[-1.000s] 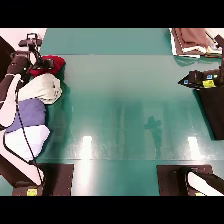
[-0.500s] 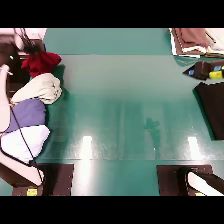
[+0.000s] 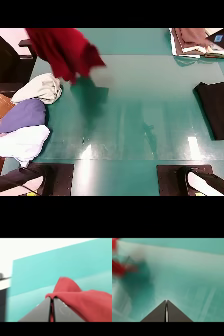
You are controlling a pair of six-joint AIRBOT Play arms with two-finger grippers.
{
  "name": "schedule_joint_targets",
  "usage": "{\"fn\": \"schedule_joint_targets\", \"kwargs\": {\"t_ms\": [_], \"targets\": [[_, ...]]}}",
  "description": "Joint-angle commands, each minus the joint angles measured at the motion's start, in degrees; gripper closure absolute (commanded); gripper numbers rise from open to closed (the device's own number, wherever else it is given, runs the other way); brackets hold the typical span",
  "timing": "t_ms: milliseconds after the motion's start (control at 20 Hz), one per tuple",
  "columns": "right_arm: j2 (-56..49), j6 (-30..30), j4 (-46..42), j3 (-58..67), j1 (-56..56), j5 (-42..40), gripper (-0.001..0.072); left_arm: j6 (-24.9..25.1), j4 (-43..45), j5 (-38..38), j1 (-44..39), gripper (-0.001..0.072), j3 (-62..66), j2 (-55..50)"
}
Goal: Fold the shirts.
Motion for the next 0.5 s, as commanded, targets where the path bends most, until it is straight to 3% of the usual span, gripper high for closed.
{"fn": "schedule_joint_targets", "kwargs": {"t_ms": [0,150,200,250,300,450], "targets": [[0.0,0.0,-0.2,4.6,0.0,3.0,0.0695,1.0,-4.1,-4.7,-14.1,0.0686,-3.6,2.3],[0.1,0.0,-0.2,5.5,0.0,5.1,0.0695,1.0,-12.2,-1.1,-22.3,0.0682,-9.4,-1.7],[0.1,0.0,-0.2,5.5,0.0,5.8,0.0695,1.0,-15.8,0.6,-23.8,0.0489,-10.7,-3.5],[0.1,0.0,-0.2,5.5,0.0,6.5,0.0695,1.0,-18.3,1.5,-24.3,0.0157,-11.0,-5.2],[0.0,0.0,-0.2,5.5,0.0,7.0,0.0695,1.0,-18.8,2.1,-24.1,0.0086,-11.0,-6.4],[0.0,0.0,-0.2,5.5,0.0,7.6,0.0695,-0.6,-13.4,0.5,-17.4,0.0086,-11.0,-6.4]]}}
